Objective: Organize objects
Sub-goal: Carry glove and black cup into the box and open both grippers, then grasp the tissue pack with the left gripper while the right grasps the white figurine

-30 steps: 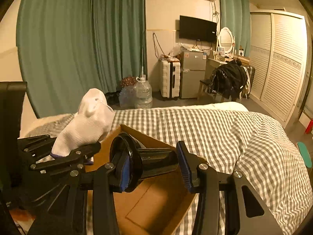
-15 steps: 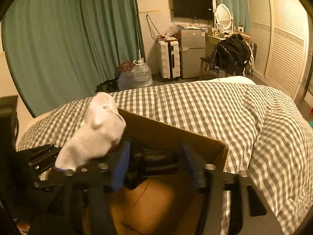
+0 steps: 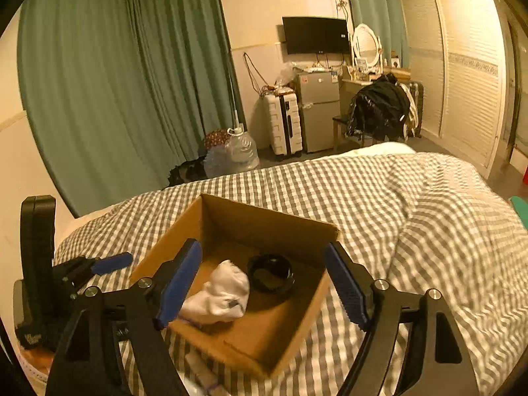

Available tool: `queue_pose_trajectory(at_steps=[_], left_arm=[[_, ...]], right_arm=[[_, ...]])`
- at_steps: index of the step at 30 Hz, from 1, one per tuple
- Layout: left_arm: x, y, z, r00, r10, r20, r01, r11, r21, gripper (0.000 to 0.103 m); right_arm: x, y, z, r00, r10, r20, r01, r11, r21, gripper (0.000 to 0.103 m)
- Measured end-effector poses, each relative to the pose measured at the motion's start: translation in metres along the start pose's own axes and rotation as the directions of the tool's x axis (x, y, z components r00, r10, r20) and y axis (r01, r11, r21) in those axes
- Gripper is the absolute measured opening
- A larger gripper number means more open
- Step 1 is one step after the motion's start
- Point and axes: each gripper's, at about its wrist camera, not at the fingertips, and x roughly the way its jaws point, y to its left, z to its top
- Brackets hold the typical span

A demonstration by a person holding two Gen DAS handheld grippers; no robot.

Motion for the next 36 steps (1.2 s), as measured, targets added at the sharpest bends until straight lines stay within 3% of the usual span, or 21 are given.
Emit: queue_pose_trajectory(at_steps=[5,12,21,27,33,35,36], left_arm=[[-0.029,0.003,-0.035,0.999,0.041,0.014,-0.041,0.999,-0.001,0.093],[-0.042,0.006,-0.094,0.996,0.059,-0.063,-0.061,0.998,-0.029,0.093],[-0.033,-0.013,-0.161,0.979,0.050,-0.197,-0.044,0.998,0.038,0.093],[-0.026,-0.015,-0.180,0.966,0.087,-0.242,-0.071,0.994,0.077,0.093],[-0.020,-0.005,-0.178,0.960,0.069,-0.270,-0.063,0.998,0.028,0.093],[-0.018,-0.007,-0.179,0.959,0.060,-0.278,-0.053,0.998,0.030,0.093],[-0.018,-0.008,-0.180,0.959,0.055,-0.280,-0.048,0.998,0.033,0.093]], right_arm=[[-0.040,0.015,-0.021,1.000,-0.007,-0.011,0.006,0.998,-0.057,0.079],[-0.051,0.036,-0.083,0.990,-0.015,-0.141,-0.004,0.991,-0.136,0.079],[-0.038,0.040,-0.176,0.936,-0.031,-0.351,-0.030,0.985,-0.168,0.079],[-0.035,0.053,-0.201,0.909,-0.003,-0.416,-0.078,0.981,-0.178,0.079],[-0.016,0.055,-0.217,0.880,0.026,-0.475,-0.113,0.981,-0.156,0.079],[-0.012,0.057,-0.222,0.876,0.003,-0.483,-0.102,0.978,-0.180,0.074],[-0.011,0.058,-0.223,0.876,-0.002,-0.482,-0.099,0.978,-0.184,0.066]])
